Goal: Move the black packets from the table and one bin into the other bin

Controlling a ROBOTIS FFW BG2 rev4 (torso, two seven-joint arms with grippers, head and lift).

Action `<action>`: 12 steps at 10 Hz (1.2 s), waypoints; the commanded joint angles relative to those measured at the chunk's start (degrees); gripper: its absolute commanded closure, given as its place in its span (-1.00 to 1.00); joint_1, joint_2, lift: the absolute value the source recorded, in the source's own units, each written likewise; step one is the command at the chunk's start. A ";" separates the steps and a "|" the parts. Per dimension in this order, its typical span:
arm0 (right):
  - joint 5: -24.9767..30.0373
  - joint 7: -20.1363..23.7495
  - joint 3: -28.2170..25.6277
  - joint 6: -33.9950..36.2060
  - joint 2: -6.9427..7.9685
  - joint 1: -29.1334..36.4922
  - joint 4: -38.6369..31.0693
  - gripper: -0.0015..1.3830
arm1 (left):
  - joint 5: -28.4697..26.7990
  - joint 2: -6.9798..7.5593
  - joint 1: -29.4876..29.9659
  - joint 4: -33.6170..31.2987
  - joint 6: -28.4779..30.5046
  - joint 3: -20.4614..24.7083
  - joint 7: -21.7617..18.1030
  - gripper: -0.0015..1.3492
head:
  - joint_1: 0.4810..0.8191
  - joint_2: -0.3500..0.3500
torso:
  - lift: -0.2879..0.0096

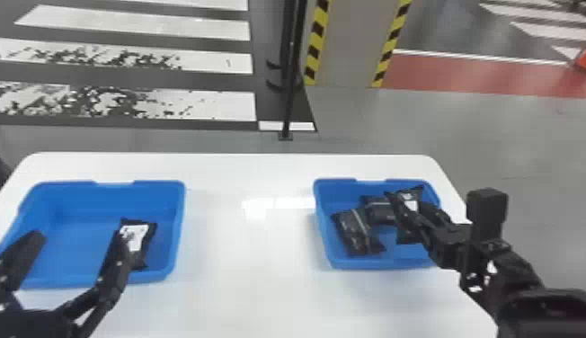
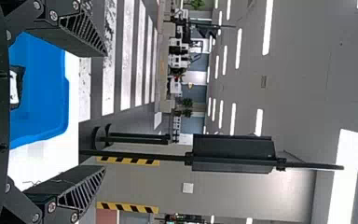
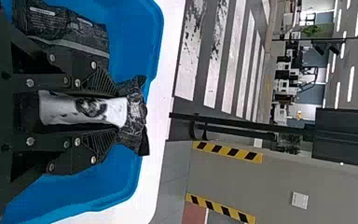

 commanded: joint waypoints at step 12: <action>-16.86 1.86 1.10 -16.24 3.82 32.90 -25.84 -0.79 | -5.67 -0.17 -6.68 -0.14 13.80 1.74 -4.50 -0.73 | 0.27 -0.08 | 0.20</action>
